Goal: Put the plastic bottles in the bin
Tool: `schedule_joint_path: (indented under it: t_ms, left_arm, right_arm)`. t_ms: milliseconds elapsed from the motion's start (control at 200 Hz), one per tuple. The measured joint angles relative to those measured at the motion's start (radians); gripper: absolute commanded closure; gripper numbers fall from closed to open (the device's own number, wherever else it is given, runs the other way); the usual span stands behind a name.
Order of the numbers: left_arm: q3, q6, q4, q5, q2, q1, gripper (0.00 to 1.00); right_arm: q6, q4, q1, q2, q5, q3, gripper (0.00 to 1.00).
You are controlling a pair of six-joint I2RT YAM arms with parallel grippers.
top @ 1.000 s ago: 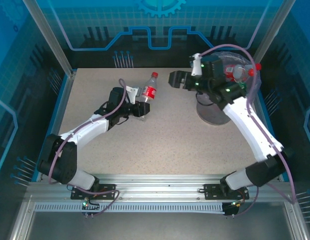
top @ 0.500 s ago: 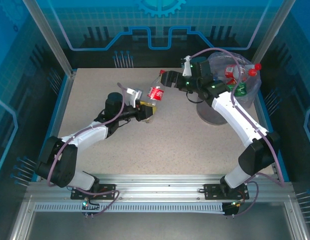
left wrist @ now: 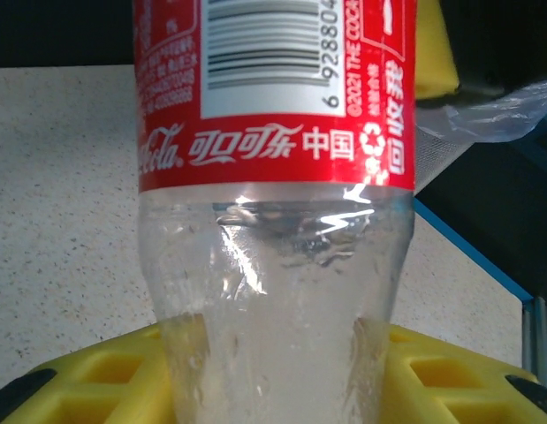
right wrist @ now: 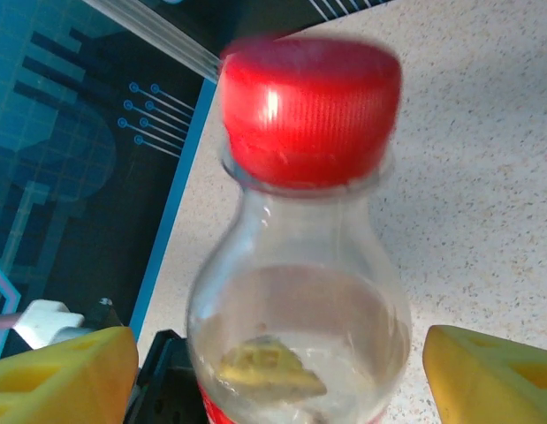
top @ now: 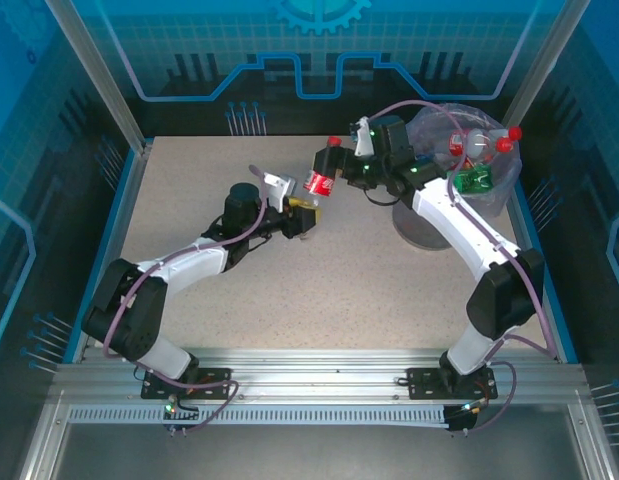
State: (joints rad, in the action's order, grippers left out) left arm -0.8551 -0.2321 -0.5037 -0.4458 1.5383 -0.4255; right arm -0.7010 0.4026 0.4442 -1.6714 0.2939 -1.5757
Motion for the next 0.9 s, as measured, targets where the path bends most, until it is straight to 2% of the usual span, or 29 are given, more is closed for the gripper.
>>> schedule_joint_path:
  t_ms: [390, 435, 505, 640, 720, 901]
  left_arm:
    - [-0.008, 0.022, -0.027, 0.029, 0.013, -0.024, 0.46]
    - [-0.008, 0.024, -0.027, 0.031, 0.013, -0.024, 0.41]
    - [-0.008, 0.029, -0.030, 0.031, 0.013, -0.024, 0.29]
    - [-0.009, 0.024, -0.032, 0.031, 0.007, -0.028, 0.18]
    - [-0.018, 0.023, -0.007, 0.032, -0.014, -0.031, 0.02]
    - [-0.023, -0.001, 0.036, 0.061, -0.143, -0.032, 0.01]
  right_arm:
    - [-0.002, 0.000, 0.000, -0.005, -0.001, 0.018, 0.34]
    - [0.002, 0.000, 0.000, -0.005, -0.001, 0.018, 0.35]
    - [0.010, 0.006, 0.000, -0.005, -0.002, 0.012, 0.37]
    - [0.028, 0.009, -0.001, -0.004, -0.013, 0.001, 0.38]
    - [0.038, 0.010, -0.005, 0.004, -0.025, -0.009, 0.37]
    - [0.077, 0.015, -0.029, 0.044, -0.076, -0.071, 0.37]
